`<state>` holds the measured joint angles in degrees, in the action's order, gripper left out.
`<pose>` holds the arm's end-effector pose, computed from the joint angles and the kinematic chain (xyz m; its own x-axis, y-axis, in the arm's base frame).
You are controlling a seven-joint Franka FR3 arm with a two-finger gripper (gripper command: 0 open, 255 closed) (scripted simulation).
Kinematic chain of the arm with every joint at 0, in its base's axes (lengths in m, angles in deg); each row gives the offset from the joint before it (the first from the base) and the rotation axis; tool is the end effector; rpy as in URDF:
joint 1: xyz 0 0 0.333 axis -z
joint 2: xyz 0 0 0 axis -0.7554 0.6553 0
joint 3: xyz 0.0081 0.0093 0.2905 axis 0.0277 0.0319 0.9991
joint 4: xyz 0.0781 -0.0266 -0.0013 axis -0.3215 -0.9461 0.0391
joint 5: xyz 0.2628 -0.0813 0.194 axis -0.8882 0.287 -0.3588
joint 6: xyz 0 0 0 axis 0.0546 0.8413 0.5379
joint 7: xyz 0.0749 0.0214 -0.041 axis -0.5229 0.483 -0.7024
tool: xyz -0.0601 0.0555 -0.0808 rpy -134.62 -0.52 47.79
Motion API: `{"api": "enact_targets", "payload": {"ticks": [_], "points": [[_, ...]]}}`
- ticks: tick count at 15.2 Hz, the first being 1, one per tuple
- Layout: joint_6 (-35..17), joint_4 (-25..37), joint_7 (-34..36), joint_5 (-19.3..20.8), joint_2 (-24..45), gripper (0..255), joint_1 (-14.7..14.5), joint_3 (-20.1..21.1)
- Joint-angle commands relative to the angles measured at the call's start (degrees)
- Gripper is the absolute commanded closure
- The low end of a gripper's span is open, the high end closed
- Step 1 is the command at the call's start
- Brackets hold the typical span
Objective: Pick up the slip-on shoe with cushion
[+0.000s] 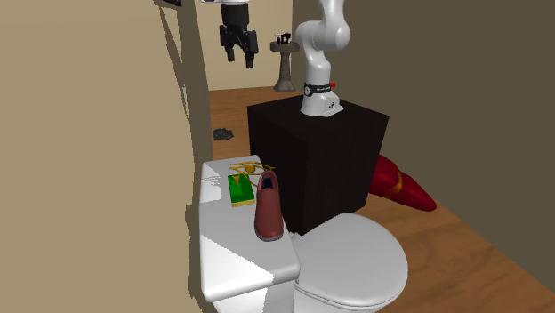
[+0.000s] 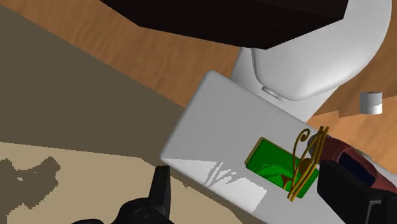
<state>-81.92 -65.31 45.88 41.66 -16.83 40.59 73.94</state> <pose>0.3971 0.0990 0.4259 0.9750 0.2000 -0.0970 0.2092 -0.9732 0.0959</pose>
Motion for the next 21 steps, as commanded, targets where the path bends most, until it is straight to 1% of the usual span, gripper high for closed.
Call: {"api": "enact_targets", "payload": {"ticks": [1,6,11,16,21], "points": [[-1.96,1.49,0.52,0.22,4.35,0,-0.78,1.08],[-5.16,6.12,1.67,1.46,14.52,0,-2.63,3.36],[-7.19,11.92,2.94,3.43,24.81,0,-4.81,5.14],[-8.02,18.86,4.00,5.72,35.11,0,-7.52,6.30],[-7.72,26.95,4.54,7.87,45.41,0,-10.73,6.94]]}}
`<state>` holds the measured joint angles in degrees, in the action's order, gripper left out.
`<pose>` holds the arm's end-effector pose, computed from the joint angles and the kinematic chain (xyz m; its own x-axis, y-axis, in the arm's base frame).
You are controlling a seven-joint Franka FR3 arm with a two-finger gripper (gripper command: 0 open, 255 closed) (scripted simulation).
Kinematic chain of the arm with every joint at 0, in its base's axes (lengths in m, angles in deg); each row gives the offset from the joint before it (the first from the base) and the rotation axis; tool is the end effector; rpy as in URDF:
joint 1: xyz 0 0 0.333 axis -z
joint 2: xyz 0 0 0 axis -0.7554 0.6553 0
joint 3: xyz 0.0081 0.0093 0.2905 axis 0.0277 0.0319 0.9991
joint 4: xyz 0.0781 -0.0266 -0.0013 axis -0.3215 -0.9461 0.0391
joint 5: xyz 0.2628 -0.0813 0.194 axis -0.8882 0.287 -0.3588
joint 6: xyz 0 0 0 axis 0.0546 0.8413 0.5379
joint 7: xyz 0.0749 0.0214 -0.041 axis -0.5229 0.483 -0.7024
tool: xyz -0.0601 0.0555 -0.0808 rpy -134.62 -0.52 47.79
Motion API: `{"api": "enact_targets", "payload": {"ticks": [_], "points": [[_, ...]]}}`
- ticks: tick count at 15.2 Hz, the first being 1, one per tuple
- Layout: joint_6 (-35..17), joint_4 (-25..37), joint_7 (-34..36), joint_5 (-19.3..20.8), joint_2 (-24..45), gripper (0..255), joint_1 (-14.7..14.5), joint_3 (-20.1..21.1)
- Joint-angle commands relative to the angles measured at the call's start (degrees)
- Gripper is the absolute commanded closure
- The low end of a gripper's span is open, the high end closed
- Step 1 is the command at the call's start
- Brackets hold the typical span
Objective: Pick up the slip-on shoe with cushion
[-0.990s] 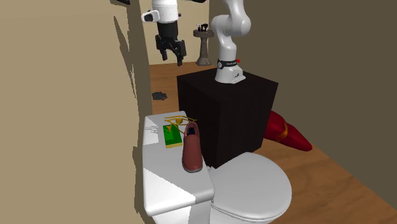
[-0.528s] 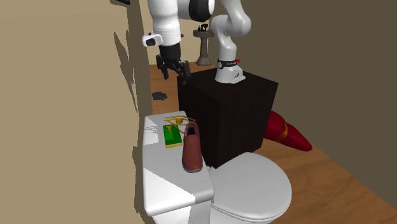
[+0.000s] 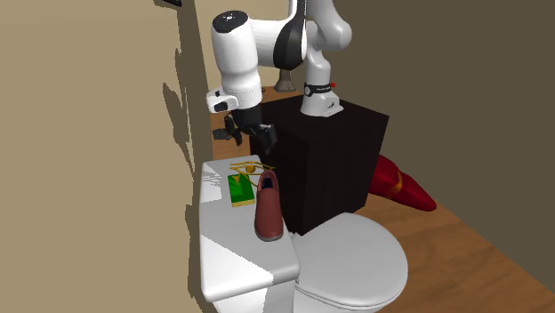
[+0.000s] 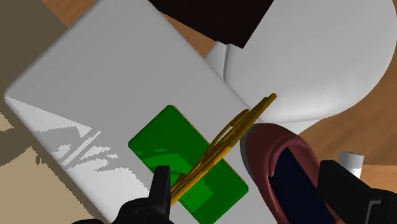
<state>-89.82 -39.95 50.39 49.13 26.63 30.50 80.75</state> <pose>0.4777 0.2744 0.2358 0.8487 0.4651 -0.2518 0.4953 -0.8659 0.0699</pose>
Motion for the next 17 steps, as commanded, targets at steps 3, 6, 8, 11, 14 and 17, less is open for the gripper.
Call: {"api": "enact_targets", "payload": {"ticks": [3,6,8,11,14,17], "points": [[0.88,7.06,0.03,1.51,8.16,0,-2.75,0.37],[0.15,8.54,0.16,2.00,10.70,0,-3.40,0.19],[-0.76,8.77,0.34,2.28,11.86,0,-3.55,-0.02],[-2.08,9.21,0.59,2.68,13.65,0,-3.79,-0.35],[-2.39,9.21,0.64,2.76,13.96,255,-3.82,-0.42],[-2.35,9.25,0.67,2.75,13.96,255,-3.85,-0.41]]}}
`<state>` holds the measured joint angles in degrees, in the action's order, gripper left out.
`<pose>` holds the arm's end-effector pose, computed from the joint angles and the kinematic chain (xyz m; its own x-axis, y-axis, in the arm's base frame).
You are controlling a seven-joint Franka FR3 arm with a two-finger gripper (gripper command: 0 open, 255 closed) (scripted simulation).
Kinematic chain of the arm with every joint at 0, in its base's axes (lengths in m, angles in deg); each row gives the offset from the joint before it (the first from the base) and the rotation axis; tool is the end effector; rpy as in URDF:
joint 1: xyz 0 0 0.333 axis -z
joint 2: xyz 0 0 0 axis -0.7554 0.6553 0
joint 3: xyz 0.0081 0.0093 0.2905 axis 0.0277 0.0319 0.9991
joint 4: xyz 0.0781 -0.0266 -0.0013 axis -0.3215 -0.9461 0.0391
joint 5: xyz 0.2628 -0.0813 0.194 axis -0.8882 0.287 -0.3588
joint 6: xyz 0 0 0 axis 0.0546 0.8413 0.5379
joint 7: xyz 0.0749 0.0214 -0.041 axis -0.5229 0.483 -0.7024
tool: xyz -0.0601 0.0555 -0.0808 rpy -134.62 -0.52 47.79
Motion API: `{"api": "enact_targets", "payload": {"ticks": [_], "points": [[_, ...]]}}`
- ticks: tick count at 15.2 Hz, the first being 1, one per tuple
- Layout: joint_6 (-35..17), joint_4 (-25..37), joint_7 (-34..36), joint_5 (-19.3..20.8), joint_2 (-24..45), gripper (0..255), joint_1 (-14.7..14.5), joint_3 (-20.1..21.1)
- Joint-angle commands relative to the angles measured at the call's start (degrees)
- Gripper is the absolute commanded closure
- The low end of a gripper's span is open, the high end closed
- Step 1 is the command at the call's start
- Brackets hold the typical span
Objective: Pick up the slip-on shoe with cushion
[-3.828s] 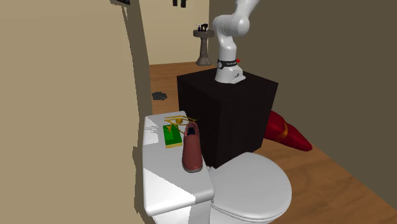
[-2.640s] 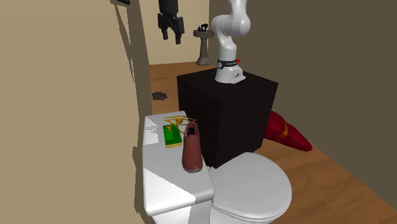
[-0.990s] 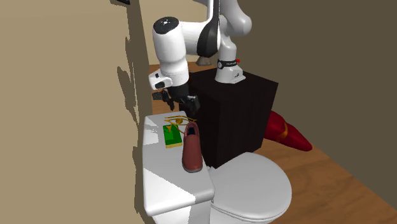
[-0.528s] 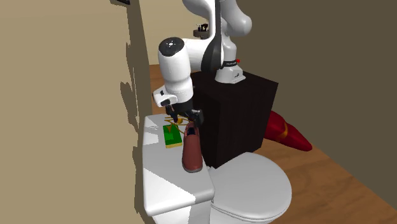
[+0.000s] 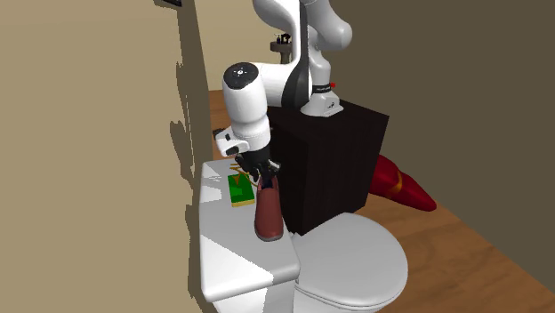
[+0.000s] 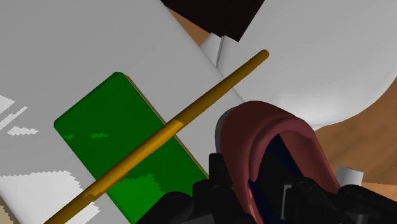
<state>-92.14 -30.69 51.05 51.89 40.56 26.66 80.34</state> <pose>0.4832 0.3144 0.1556 0.8067 0.5177 -0.2849 0.5536 -0.8308 0.0581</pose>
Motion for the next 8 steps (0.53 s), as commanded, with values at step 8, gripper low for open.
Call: {"api": "enact_targets", "payload": {"ticks": [8], "points": [[0.86,-0.29,-0.19,-0.26,-1.14,255,0.17,0.22]]}}
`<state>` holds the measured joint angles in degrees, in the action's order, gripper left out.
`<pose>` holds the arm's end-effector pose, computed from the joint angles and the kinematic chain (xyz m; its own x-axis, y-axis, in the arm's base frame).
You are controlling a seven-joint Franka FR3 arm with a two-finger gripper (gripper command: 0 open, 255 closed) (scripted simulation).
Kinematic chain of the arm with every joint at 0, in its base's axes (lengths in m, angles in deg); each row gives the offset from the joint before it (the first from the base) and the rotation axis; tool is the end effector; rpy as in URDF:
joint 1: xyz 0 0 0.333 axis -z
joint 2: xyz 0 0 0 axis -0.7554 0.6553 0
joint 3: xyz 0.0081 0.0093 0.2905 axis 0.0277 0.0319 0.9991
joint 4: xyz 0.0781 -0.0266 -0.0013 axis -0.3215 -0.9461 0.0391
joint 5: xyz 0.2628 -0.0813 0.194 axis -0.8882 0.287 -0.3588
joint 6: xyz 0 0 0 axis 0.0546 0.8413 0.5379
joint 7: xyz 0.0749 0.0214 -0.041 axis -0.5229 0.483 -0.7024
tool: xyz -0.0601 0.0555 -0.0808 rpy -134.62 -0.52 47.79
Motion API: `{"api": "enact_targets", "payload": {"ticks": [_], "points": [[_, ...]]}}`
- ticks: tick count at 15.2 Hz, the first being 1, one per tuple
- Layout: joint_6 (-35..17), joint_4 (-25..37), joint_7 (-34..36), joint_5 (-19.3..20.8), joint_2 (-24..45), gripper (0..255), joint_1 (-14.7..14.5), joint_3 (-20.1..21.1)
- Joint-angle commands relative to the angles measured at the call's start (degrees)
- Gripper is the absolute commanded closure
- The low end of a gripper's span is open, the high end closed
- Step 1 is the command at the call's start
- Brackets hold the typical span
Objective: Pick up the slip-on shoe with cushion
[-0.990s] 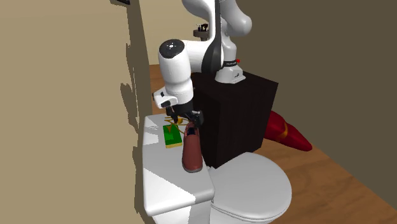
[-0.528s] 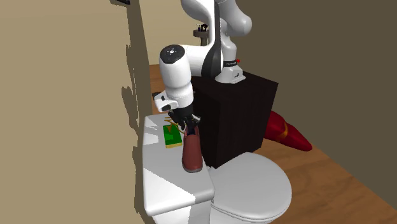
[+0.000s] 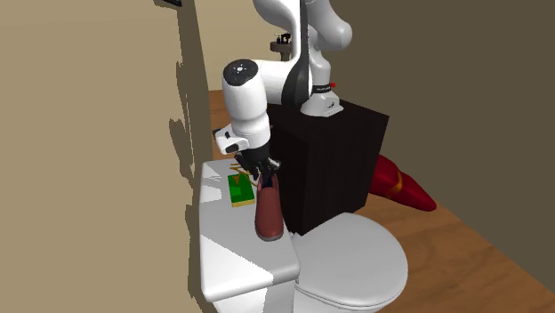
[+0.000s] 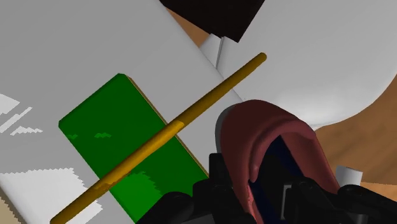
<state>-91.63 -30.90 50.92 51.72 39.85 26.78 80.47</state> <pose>0.4831 0.3140 0.1611 0.8067 0.5176 -0.2853 0.5535 -0.8308 0.0577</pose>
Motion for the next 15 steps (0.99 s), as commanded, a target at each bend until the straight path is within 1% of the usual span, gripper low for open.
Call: {"api": "enact_targets", "payload": {"ticks": [1,13,15], "points": [[0.78,-0.23,-0.14,-0.23,-1.02,255,0.12,0.20],[6.59,-0.90,-1.24,-1.89,-7.63,255,0.95,1.41],[6.67,-0.90,-1.26,-1.91,-7.71,255,0.95,1.42]]}}
